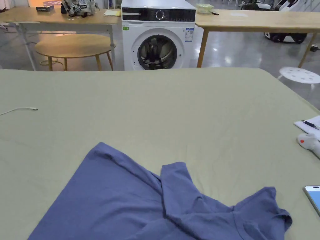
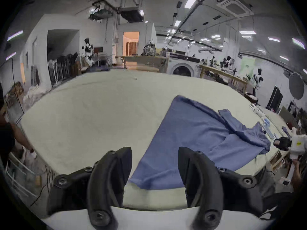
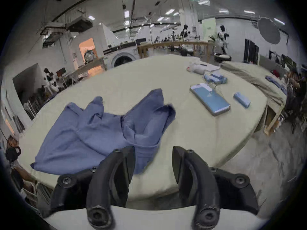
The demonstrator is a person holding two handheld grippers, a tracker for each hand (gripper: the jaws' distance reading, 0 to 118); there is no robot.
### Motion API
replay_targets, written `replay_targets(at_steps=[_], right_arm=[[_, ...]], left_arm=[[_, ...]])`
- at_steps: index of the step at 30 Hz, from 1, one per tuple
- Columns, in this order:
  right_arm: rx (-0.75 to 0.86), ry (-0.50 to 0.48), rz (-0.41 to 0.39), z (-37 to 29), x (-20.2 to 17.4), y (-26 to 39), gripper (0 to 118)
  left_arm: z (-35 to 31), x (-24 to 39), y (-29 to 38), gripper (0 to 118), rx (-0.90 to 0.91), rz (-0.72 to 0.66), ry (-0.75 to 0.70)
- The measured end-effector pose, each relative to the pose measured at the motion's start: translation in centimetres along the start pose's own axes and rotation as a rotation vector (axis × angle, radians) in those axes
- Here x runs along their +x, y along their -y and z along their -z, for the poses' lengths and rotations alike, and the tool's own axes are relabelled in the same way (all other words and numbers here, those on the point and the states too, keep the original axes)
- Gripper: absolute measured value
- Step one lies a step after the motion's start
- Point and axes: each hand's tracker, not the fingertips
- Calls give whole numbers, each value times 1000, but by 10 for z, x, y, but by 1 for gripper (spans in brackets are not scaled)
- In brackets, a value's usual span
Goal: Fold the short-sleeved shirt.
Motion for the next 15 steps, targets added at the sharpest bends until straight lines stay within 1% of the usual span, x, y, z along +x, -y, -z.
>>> replay_targets(at_steps=[3, 5, 8, 9, 10, 11, 12, 13, 14, 15], right_arm=[[78, -35, -4, -21, -8, -18, 49], [138, -84, -24, -31, -19, -34, 49], [188, -148, -99, -39, -44, -54, 48], [204, -171, -139, -40, -54, -61, 44], [217, -191, -175, -41, -64, -66, 34], [231, -210, -203, -42, -73, -70, 21], [239, -208, -221, -41, -81, -72, 9], [242, -218, -223, -39, -87, -74, 2], [240, -244, -228, -37, -92, -76, 0], [234, -285, -227, -34, -97, -76, 0]], left_arm=[[-11, 16, -16, 56, 86, 17, 22], [-18, 27, -30, 56, 145, 17, 58], [-27, 35, -46, 56, 222, -7, 140], [-30, 39, -52, 56, 241, -18, 159], [-33, 42, -57, 51, 254, -27, 179], [-35, 45, -61, 41, 266, -28, 185], [-36, 47, -64, 23, 258, -23, 181], [-37, 51, -67, 8, 266, -15, 181], [-37, 54, -68, 0, 266, -3, 172], [-37, 59, -68, 0, 271, 22, 148]])
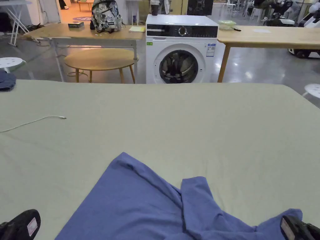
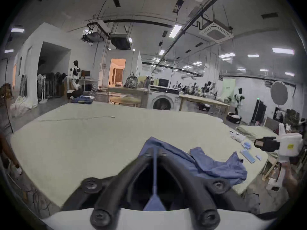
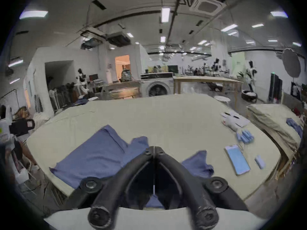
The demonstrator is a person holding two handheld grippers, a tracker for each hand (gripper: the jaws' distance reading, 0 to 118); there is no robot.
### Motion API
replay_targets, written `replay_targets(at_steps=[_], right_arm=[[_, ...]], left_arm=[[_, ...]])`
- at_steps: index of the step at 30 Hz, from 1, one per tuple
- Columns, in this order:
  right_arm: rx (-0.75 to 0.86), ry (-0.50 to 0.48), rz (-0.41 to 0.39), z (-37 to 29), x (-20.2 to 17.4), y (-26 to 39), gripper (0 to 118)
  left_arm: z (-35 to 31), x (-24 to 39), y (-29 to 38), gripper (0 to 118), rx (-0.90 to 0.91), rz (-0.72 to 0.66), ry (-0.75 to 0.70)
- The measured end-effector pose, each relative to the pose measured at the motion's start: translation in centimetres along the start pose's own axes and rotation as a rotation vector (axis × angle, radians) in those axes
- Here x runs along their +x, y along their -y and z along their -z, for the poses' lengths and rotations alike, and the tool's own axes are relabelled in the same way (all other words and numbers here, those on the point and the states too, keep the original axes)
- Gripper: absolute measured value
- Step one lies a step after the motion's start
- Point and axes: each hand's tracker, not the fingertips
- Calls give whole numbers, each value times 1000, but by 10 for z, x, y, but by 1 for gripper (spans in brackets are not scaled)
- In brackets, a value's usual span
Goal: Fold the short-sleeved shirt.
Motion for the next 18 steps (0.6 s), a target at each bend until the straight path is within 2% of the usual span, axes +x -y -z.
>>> replay_targets(at_steps=[7, 11, 12, 13, 14, 15, 18], right_arm=[[-41, -61, -17, 16, -19, 3, 0], [-45, -82, -29, 16, -21, 7, 0], [-47, -87, -35, 16, -22, 9, 0], [-53, -86, -42, 16, -22, 13, 0], [-62, -86, -46, 18, -22, 17, 0], [-74, -91, -46, 19, -21, 20, 0], [-139, -110, -38, 25, -18, 26, 0]], left_arm=[[-14, -7, -1, 0, -31, 14, -48], [-15, -37, 8, 0, -136, -20, -150], [-13, -46, 12, 7, -179, -47, -141], [-11, -57, 21, 20, -280, -77, -111], [-8, -66, 33, 33, -303, -96, -82], [-3, -75, 45, 41, -345, -116, -96], [16, -91, 86, 42, -449, -160, -135]])
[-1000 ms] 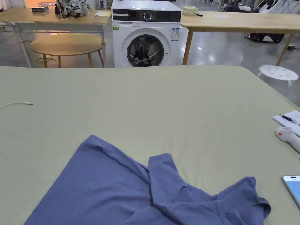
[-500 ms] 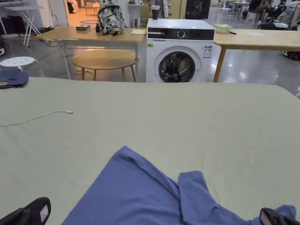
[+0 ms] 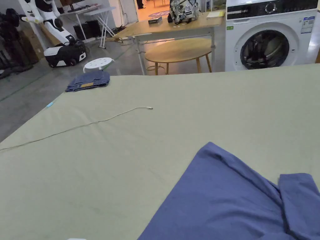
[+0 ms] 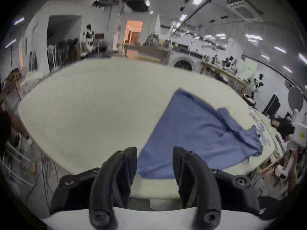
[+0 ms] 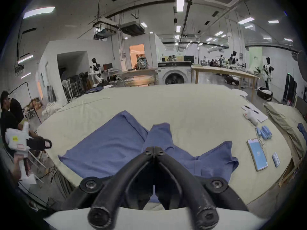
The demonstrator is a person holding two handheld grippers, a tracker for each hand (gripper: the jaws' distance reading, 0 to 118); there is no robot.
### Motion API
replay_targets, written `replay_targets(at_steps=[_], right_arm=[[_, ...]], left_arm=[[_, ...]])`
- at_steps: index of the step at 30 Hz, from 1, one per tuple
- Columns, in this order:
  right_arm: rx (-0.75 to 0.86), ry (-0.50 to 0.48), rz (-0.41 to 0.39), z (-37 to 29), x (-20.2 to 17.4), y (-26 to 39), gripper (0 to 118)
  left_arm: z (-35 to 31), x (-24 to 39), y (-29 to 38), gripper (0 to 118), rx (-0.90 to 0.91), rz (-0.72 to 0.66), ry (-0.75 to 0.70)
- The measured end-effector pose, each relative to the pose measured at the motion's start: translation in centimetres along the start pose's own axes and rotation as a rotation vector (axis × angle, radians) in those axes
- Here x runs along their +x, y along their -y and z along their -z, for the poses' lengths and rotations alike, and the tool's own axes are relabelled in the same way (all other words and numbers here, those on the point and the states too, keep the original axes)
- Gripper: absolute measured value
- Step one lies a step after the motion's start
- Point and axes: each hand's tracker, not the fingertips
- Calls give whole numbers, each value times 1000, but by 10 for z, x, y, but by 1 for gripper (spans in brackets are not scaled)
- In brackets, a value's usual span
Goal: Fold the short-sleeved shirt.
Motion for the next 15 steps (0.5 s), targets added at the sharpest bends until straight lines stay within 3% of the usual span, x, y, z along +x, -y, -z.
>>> replay_targets(at_steps=[5, 8, 11, 13, 15], right_arm=[[-18, 8, -3, -1, 4, 4, 0], [-23, 19, 9, -3, 8, 6, 0], [-35, 24, 32, 0, 13, 8, 0], [-44, 17, 63, 3, 17, 9, 0], [-52, 9, 87, 7, 20, 8, 0]], left_arm=[[47, -13, 23, 42, -86, -65, -33], [64, -6, 33, 42, -157, -31, -47], [65, 6, 36, 40, -118, 30, -108], [66, 12, 35, 31, -137, 56, -117], [66, 12, 31, 4, -143, 33, -107]])
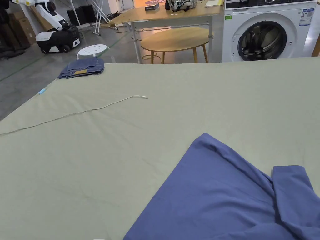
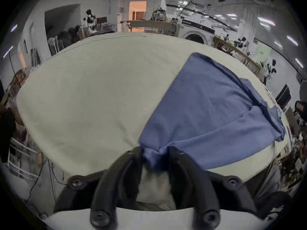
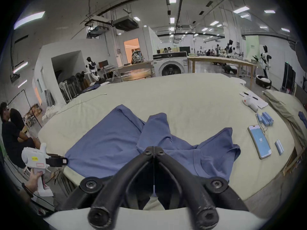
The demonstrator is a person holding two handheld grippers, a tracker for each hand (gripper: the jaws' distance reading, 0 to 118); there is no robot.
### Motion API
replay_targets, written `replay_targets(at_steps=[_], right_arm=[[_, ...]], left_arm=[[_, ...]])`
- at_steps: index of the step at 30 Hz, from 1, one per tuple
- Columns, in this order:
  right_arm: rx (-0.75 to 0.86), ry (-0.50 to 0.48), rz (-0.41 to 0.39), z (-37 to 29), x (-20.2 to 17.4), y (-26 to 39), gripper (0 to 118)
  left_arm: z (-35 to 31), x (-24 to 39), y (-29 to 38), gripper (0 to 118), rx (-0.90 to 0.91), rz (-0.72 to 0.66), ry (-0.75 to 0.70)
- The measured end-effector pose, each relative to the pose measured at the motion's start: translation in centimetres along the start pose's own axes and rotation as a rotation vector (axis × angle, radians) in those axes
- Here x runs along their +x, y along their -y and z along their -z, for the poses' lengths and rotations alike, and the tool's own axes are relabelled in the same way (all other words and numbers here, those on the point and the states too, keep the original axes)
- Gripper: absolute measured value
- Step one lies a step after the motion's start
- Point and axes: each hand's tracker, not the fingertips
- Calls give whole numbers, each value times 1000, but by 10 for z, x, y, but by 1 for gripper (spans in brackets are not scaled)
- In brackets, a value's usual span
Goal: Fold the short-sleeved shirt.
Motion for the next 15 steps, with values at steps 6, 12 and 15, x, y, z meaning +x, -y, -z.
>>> replay_targets(at_steps=[6, 12, 15], right_arm=[[-12, -10, 33, 30, 5, -35, 0], [-305, -117, 148, 160, 32, -95, 68], [-403, -15, 156, 232, 41, -104, 68]], left_arm=[[5, 3, 0, 1, -32, -35, 36], [4, 10, 2, 1, -36, 6, 5], [4, 8, 2, 1, -31, -6, 3]])
